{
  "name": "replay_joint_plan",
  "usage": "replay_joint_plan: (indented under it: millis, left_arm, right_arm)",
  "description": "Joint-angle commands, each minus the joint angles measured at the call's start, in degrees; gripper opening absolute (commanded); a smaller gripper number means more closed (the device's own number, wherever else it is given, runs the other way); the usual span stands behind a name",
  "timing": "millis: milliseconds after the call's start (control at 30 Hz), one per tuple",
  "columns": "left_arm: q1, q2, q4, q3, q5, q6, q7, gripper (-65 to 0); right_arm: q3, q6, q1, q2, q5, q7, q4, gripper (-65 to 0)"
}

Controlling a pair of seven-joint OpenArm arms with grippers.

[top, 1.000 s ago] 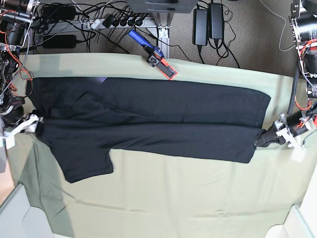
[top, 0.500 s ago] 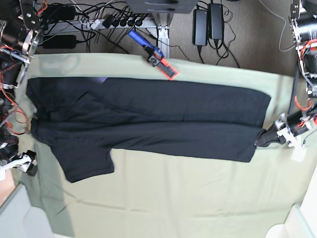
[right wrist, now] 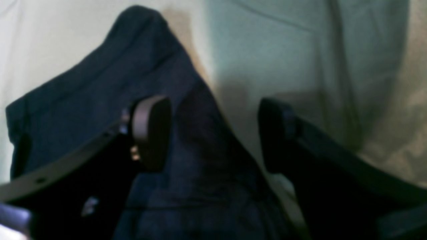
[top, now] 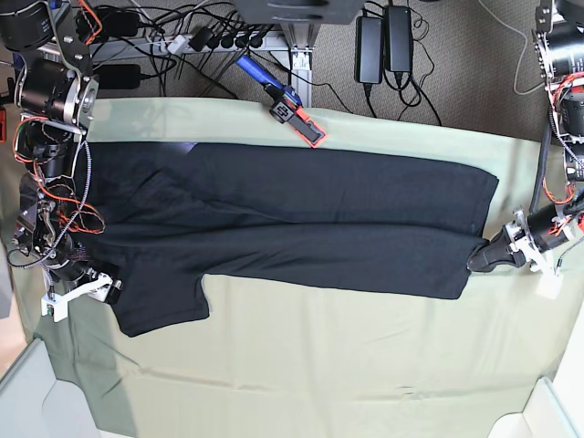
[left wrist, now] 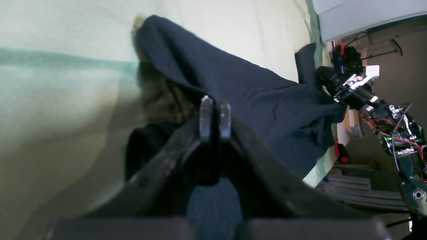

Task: Fold the T-shirt properly
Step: 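Grasp the sleeve end with the right gripper while the left holds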

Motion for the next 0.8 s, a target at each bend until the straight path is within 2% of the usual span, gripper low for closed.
replay_joint_plan:
  millis: [0,433,633,767]
  left_arm:
    - [-1.2,-1.3,0.9,-0.3,-1.4,-1.2,-0.5,-65.0]
    - [-1.2,-1.3,0.9,-0.3,-1.4,-1.2,-0.5,-65.0]
    - [-1.2,-1.3,0.9,-0.3,-1.4,-1.2,-0.5,-65.0]
    - [-1.2,-1.3,0.9,-0.3,-1.4,-1.2,-0.5,-65.0]
  right_arm:
    - [0.0,3.3,1.6,0.8,1.4,0.6,1.3,-23.4]
    - [-0.1,4.1,1.6,-3.6,2.4,-0.2,3.4,-23.4]
    - [-0.1,4.1,1.6,-3.3,1.6,-0.2,3.5,-23.4]
    - [-0.1,4.1,1.6,-1.8,1.5,-0.1,3.5,-23.4]
